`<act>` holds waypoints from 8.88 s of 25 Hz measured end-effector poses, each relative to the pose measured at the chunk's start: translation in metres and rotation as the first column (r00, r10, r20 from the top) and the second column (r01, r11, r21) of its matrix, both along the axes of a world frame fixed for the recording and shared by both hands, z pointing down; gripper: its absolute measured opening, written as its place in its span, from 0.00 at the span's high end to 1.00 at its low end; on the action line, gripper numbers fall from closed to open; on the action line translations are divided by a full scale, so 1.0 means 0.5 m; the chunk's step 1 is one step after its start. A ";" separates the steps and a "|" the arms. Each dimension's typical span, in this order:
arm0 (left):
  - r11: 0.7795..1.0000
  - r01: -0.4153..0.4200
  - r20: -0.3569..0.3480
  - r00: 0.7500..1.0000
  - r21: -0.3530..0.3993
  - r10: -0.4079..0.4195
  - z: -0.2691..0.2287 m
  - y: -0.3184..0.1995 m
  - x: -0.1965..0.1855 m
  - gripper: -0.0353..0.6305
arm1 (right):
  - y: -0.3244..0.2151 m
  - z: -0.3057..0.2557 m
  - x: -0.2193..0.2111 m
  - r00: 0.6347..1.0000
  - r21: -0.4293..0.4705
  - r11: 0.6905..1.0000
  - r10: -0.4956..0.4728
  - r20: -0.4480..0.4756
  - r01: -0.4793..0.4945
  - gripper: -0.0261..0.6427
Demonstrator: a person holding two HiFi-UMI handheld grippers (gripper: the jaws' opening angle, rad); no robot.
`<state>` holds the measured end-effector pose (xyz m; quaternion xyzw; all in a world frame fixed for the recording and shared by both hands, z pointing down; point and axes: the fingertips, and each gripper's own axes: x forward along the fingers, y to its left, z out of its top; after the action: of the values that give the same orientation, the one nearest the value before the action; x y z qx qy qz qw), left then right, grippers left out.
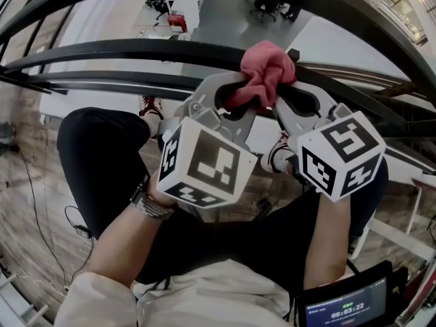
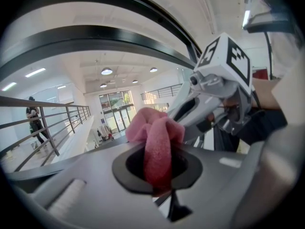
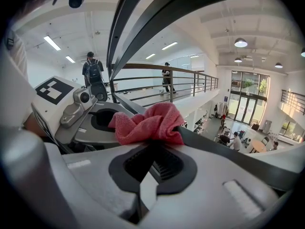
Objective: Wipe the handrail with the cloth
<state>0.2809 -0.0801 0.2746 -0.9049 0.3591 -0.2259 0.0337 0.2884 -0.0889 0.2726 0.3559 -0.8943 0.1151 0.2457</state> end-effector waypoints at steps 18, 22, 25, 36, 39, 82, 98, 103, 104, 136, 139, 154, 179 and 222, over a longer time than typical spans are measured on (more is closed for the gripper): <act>0.997 0.079 -0.019 0.997 0.001 -0.079 -0.001 -0.011 -0.077 0.90 | -0.008 -0.004 -0.077 0.998 0.015 0.998 -0.054 -0.022 0.054 0.96; 0.996 0.093 -0.021 0.995 -0.003 -0.093 0.001 -0.015 -0.094 0.90 | -0.011 -0.002 -0.095 0.998 0.016 0.998 -0.061 -0.029 0.062 0.96; 0.994 0.106 -0.026 0.994 -0.003 -0.106 0.003 -0.015 -0.104 0.90 | -0.012 0.000 -0.105 0.997 0.021 0.998 -0.066 -0.033 0.067 0.96; 0.989 0.146 -0.049 0.988 0.001 -0.146 -0.003 -0.022 -0.147 0.90 | -0.018 -0.010 -0.146 0.996 0.047 0.995 -0.083 -0.031 0.084 0.96; 0.988 0.151 -0.054 0.987 0.004 -0.151 -0.006 -0.025 -0.150 0.90 | -0.019 -0.014 -0.148 0.996 0.057 0.995 -0.081 -0.026 0.083 0.96; 0.987 0.154 -0.057 0.987 0.052 -0.151 -0.050 -0.040 -0.146 0.90 | -0.030 -0.052 -0.148 0.997 0.130 0.990 -0.062 0.037 0.056 0.96; 0.985 0.164 -0.076 0.984 0.059 -0.159 -0.064 -0.045 -0.145 0.90 | -0.034 -0.066 -0.145 0.996 0.133 0.991 -0.037 0.086 0.025 0.96; 0.983 0.171 -0.077 0.983 0.062 -0.166 -0.067 -0.047 -0.145 0.90 | -0.036 -0.068 -0.145 0.995 0.137 0.990 -0.032 0.090 0.019 0.96; 0.983 0.173 -0.079 0.983 0.062 -0.168 -0.068 -0.047 -0.145 0.90 | -0.036 -0.069 -0.145 0.995 0.139 0.990 -0.030 0.093 0.017 0.96; 0.981 0.184 -0.101 0.979 0.056 -0.178 -0.073 -0.046 -0.111 0.90 | -0.037 -0.084 -0.107 0.991 0.150 0.988 0.016 0.133 -0.036 0.96; 0.982 0.179 -0.103 0.980 0.054 -0.172 -0.071 -0.044 -0.108 0.90 | -0.036 -0.084 -0.103 0.991 0.150 0.988 0.018 0.135 -0.038 0.96; 0.985 0.151 -0.086 0.986 0.080 -0.144 -0.081 -0.048 -0.083 0.90 | -0.036 -0.083 -0.081 0.988 0.148 0.988 0.028 0.152 -0.051 0.96; 0.986 0.152 -0.102 0.984 0.065 -0.145 -0.075 -0.048 -0.061 0.90 | -0.039 -0.086 -0.056 0.985 0.155 0.985 0.052 0.162 -0.077 0.96; 0.992 0.065 -0.083 0.995 0.108 -0.057 -0.089 -0.053 0.014 0.90 | -0.042 -0.084 0.017 0.975 0.159 0.975 0.123 0.187 -0.153 0.96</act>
<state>0.2876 -0.1065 0.2299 -0.8985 0.3997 -0.1704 0.0626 0.2968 -0.1099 0.2304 0.4259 -0.8920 0.0849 0.1253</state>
